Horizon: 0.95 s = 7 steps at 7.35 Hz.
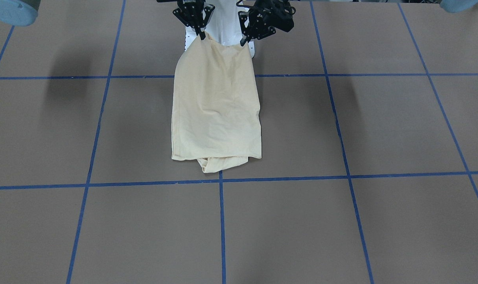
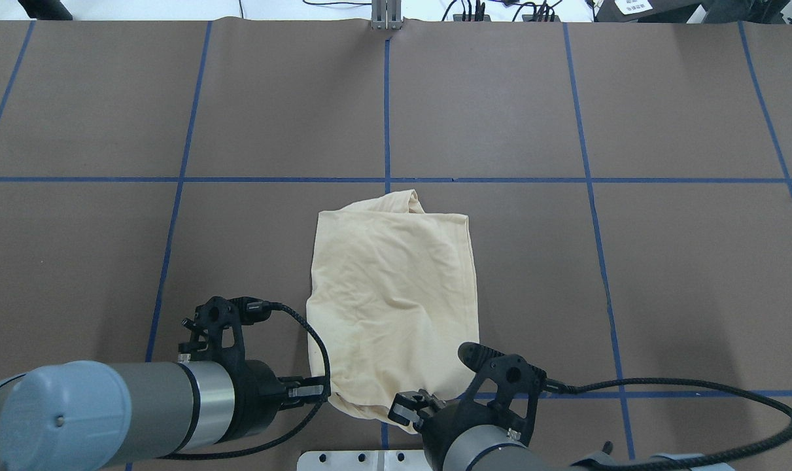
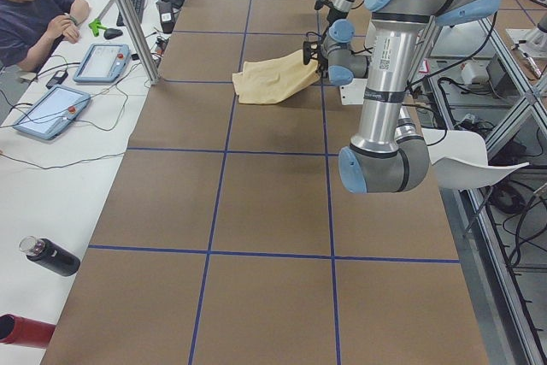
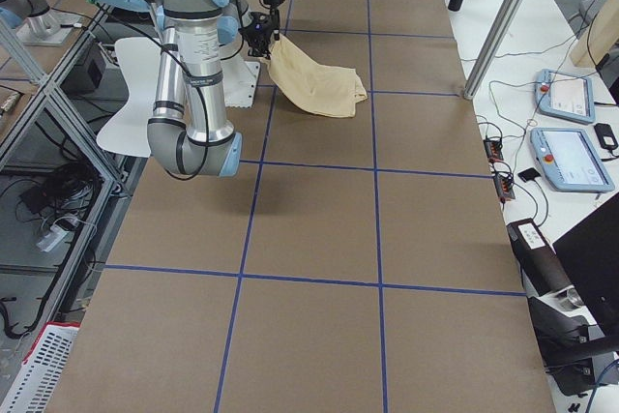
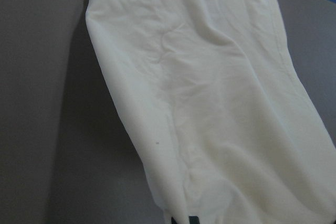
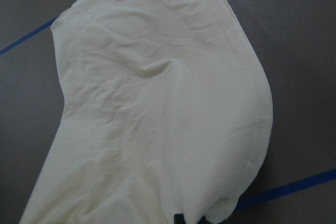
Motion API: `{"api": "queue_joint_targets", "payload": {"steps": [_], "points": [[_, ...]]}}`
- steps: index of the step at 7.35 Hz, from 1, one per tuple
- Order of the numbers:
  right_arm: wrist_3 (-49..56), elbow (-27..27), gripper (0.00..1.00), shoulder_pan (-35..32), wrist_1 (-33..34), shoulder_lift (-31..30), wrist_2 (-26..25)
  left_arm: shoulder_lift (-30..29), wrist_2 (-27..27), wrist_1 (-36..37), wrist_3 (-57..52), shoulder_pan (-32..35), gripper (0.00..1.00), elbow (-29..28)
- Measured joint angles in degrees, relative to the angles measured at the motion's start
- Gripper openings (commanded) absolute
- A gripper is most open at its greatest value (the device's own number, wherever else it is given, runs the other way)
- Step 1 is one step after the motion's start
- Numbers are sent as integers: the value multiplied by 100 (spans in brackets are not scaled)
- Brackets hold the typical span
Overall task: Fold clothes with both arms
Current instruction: 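Lift the near end with both grippers and fold it toward the far end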
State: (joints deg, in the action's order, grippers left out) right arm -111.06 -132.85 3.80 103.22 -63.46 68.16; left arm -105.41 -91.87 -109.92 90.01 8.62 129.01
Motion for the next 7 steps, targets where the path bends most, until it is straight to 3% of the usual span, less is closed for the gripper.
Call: {"api": "queue_joint_targets", "payload": {"steps": [2, 3, 7], "points": [[11, -19, 0, 57, 174, 7, -61, -17, -4, 302, 52, -93, 0, 166], [89, 274, 0, -125, 105, 45, -53, -66, -4, 334, 47, -76, 0, -21], [863, 2230, 0, -1444, -1640, 138, -15, -777, 15, 335, -243, 800, 0, -1453]]}}
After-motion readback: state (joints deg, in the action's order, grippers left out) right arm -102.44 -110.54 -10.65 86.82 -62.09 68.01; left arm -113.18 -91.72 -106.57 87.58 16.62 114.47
